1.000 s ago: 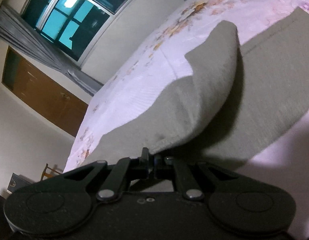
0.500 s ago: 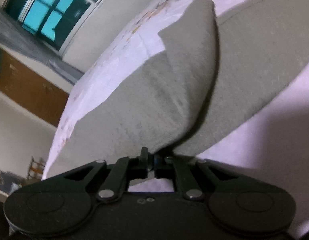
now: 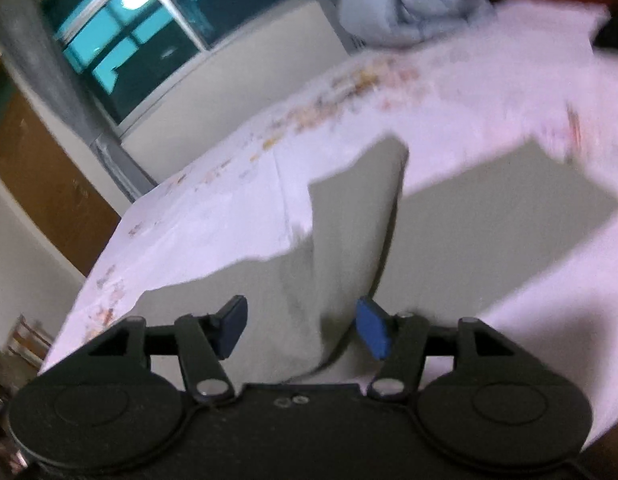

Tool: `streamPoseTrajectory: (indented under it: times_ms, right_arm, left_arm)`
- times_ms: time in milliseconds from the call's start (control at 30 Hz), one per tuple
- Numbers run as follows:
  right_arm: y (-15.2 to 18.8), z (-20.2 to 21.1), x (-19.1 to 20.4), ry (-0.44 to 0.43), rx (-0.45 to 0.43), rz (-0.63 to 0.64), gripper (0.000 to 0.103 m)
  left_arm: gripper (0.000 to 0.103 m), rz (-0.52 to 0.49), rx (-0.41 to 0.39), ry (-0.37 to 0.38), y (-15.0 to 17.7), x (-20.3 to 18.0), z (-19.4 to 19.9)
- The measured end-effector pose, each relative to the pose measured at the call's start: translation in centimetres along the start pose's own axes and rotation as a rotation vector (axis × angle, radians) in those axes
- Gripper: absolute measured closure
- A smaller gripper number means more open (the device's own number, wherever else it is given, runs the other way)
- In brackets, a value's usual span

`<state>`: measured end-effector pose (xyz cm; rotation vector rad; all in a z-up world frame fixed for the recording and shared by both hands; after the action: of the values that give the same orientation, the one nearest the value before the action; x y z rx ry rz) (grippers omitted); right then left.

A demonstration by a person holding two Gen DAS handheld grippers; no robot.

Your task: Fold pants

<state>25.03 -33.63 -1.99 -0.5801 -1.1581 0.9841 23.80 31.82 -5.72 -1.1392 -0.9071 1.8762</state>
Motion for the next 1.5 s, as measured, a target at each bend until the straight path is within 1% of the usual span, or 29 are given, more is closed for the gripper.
streamPoseTrajectory:
  times_ms: [67,133,167,233,300,333,367,400,433,500,533,567,633,667,733,767,800,833,867,900,933,1033,1067,1167,1233,1300,1367,1433,1500]
  right_arm:
    - [-1.2,-0.7,0.4,0.001,-0.022,0.059,0.052]
    - [-2.2,-1.6,0.9,0.0,-0.033,0.135,0.054]
    - [-2.6,-2.4,1.4,0.01,-0.038,0.189,0.054]
    - [-3.4,-4.2,2.5,0.014,-0.039,0.277,0.056]
    - [-4.4,-6.1,3.0,0.025,-0.029,0.353,0.057]
    - [-4.8,-7.3,3.4,0.02,-0.025,0.387,0.058]
    - [-5.1,-8.4,3.7,0.022,-0.017,0.419,0.059]
    - [-5.2,-9.5,3.9,0.026,-0.004,0.445,0.06]
    - [-5.4,-11.1,4.0,0.029,0.016,0.468,0.063]
    - [-5.1,-13.0,4.5,0.03,0.043,0.495,0.067]
    - [-4.7,-14.4,4.8,0.04,0.063,0.532,0.067]
    - [-4.3,-15.1,5.1,0.043,0.072,0.564,0.067]
    - [-3.3,-17.2,5.5,0.051,0.102,0.615,0.067]
    - [-2.8,-18.0,5.6,0.058,0.118,0.627,0.068]
    - [-1.6,-19.9,5.7,0.096,0.154,0.679,0.07]
    - [-1.1,-20.6,5.6,0.122,0.175,0.704,0.071]
    - [-0.5,-21.4,5.3,0.15,0.203,0.731,0.076]
    - [0.1,-22.0,4.9,0.174,0.23,0.762,0.09]
    - [0.3,-22.1,4.6,0.176,0.235,0.771,0.099]
    - [0.3,-22.1,4.3,0.173,0.234,0.759,0.103]
    - [-0.1,-21.7,4.0,0.163,0.22,0.735,0.103]
    - [-2.3,-19.2,3.9,0.157,0.118,0.69,0.103]
    - [-3.5,-17.7,3.8,0.152,0.074,0.663,0.103]
    - [-6.8,-13.9,3.2,0.136,-0.02,0.579,0.103]
    - [-9.3,-11.2,2.0,0.134,-0.07,0.481,0.103]
    - [-11.5,-8.0,-0.4,0.15,-0.123,0.353,0.103]
    - [-12.2,-5.0,-3.5,0.175,-0.155,0.224,0.103]
    - [-10.9,-1.9,-7.9,0.209,-0.164,0.076,0.103]
    - [-8.6,-0.5,-11.8,0.225,-0.141,-0.051,0.103]
  left_arm:
    - [0.0,-0.078,0.0,0.01,0.9,-3.2,-0.3]
    - [0.0,-0.163,0.008,-0.005,2.2,-6.2,-1.3]
    - [0.0,-0.197,0.015,-0.009,2.8,-7.2,-2.0]
    - [0.0,-0.283,-0.014,-0.045,3.5,-9.1,-3.1]
    - [0.0,-0.346,-0.003,-0.076,4.2,-9.8,-4.0]
    - [0.0,-0.361,0.03,-0.078,4.9,-9.8,-4.7]
    - [0.0,-0.367,0.106,-0.085,6.0,-9.6,-5.7]
    - [0.0,-0.386,0.149,-0.106,6.5,-9.3,-5.5]
    - [0.0,-0.418,0.125,-0.114,6.6,-10.0,-4.9]
    - [0.0,-0.475,0.043,-0.061,6.6,-11.9,-3.0]
    - [0.0,-0.479,0.039,-0.044,6.9,-12.6,-2.6]
    - [0.0,-0.48,0.056,-0.032,7.3,-13.0,-2.7]
    - [0.0,-0.48,0.086,-0.067,8.8,-12.9,-3.5]
    - [0.0,-0.455,0.089,-0.073,9.3,-12.5,-3.7]
    - [0.0,-0.386,0.065,-0.09,10.0,-12.0,-4.1]
    - [0.0,-0.387,0.059,-0.096,10.2,-12.1,-4.2]
    - [0.0,-0.398,0.057,-0.103,10.3,-12.3,-4.3]
    - [0.0,-0.406,0.058,-0.108,10.4,-12.3,-4.3]
    - [0.0,-0.407,0.059,-0.108,10.5,-12.3,-4.3]
    - [0.0,-0.409,0.059,-0.104,10.5,-12.3,-4.2]
    - [0.0,-0.411,0.06,-0.1,10.5,-12.2,-4.3]
    - [0.0,-0.414,0.061,-0.094,10.6,-12.2,-4.2]
    - [0.0,-0.415,0.062,-0.093,10.6,-12.2,-4.1]
    - [0.0,-0.416,0.064,-0.092,10.6,-12.2,-4.3]
    - [0.0,-0.416,0.068,-0.091,10.6,-12.2,-4.4]
    - [0.0,-0.417,0.073,-0.088,10.5,-12.2,-4.5]
    - [0.0,-0.417,0.075,-0.082,10.5,-12.1,-4.4]
    - [0.0,-0.418,0.075,-0.08,10.5,-12.1,-4.4]
    - [0.0,-0.417,0.079,-0.08,10.5,-12.1,-4.4]
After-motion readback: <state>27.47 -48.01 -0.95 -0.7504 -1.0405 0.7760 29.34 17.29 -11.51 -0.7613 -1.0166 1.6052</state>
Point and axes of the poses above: each gripper's, at about its wrist camera, not at the fingertips, and z roughly against the way its jaws point, x to its left, y to its underside, the point moved 4 cm from there along -z, roughly the way its jaws point, and after that the axes turned 14 degrees about -x, right-handed, at the moved point
